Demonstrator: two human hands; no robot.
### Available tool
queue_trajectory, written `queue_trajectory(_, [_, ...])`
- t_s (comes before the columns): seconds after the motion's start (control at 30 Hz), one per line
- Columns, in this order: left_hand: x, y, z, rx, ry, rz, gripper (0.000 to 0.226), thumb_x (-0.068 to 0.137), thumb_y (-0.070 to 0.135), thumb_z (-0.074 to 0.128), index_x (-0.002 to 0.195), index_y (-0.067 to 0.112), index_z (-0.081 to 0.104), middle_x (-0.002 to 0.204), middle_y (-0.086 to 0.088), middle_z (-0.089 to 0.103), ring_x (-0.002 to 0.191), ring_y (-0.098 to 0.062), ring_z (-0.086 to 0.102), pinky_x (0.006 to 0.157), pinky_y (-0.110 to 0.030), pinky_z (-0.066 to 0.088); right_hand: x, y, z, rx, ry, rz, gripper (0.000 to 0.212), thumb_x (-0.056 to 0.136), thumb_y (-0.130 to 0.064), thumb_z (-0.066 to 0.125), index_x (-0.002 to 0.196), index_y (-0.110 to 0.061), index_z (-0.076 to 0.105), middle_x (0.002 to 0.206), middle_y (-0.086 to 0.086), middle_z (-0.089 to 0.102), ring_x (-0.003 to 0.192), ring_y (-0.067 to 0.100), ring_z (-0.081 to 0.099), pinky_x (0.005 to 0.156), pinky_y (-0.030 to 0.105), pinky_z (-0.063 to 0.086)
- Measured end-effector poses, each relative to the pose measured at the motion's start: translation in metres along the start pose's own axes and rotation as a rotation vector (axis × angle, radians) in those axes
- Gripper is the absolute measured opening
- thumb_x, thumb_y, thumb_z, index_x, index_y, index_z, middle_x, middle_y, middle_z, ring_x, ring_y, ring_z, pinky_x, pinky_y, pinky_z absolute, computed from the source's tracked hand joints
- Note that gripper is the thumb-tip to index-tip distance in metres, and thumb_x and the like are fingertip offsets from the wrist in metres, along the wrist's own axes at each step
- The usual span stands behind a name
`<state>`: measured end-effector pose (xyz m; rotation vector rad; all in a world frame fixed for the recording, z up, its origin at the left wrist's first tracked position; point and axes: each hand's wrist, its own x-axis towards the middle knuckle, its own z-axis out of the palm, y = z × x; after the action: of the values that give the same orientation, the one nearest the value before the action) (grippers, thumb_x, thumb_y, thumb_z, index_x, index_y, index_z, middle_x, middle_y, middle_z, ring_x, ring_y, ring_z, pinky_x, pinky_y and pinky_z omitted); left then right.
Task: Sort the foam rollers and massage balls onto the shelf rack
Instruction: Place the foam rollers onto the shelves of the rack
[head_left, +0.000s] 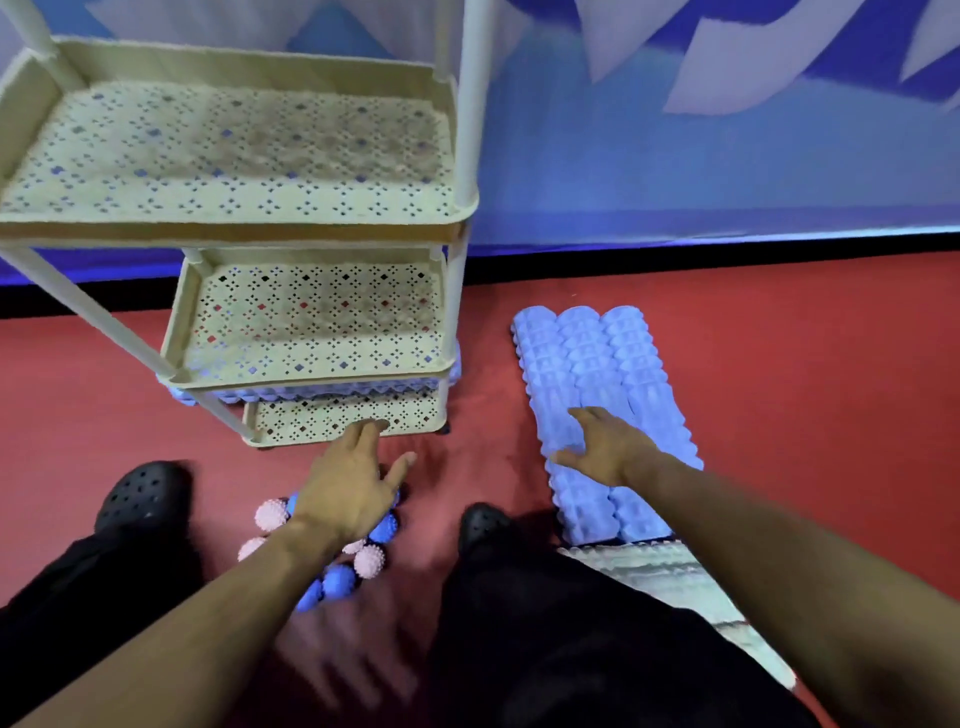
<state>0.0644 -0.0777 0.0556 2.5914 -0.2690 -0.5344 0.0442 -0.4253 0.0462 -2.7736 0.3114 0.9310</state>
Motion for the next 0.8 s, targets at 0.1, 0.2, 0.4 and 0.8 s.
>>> queue_trajectory(0.1, [0.004,-0.002,0.02,-0.026,-0.026,-0.04,0.06,0.098,0.055,0.049,0.144,0.016,0.045,0.143,-0.006,0.046,0.127,-0.032,0.051,0.107,-0.045,0.041,0.009,0.025,0.038,0.317,-0.089,0.178,0.101,0.087,-0.056,0.069,0.161,-0.018,0.013,0.163,0.01,0.021,0.141,0.03,0.042,0.112,0.042,0.039])
queue_trajectory(0.2, [0.007,-0.012,0.034,-0.034,-0.054,-0.066,0.059,0.098,0.056,0.049,0.143,0.017,0.045,0.144,-0.003,0.044,0.122,-0.03,0.055,0.105,-0.042,0.042,0.017,0.038,0.076,0.362,-0.135,0.259,0.112,0.082,-0.053,0.076,0.161,-0.021,0.005,0.161,0.015,0.024,0.144,0.031,0.037,0.115,0.042,0.036])
queue_trajectory(0.4, [0.019,-0.03,0.053,-0.039,-0.112,-0.143,0.062,0.097,0.058,0.048,0.146,0.021,0.043,0.147,-0.001,0.043,0.123,-0.032,0.056,0.105,-0.043,0.043,0.043,0.032,0.113,0.404,-0.002,0.387,0.113,0.076,-0.063,0.075,0.159,-0.016,0.015,0.156,0.014,0.027,0.142,0.034,0.035,0.116,0.044,0.033])
queue_trajectory(0.8, [0.022,-0.035,0.053,-0.066,-0.133,-0.146,0.057,0.098,0.057,0.049,0.144,0.024,0.042,0.144,0.001,0.046,0.119,-0.03,0.057,0.1,-0.038,0.042,0.063,-0.009,0.121,0.971,0.039,0.452,0.093,0.064,-0.047,0.092,0.134,-0.007,0.047,0.127,-0.001,0.061,0.112,0.021,0.065,0.101,0.039,0.052])
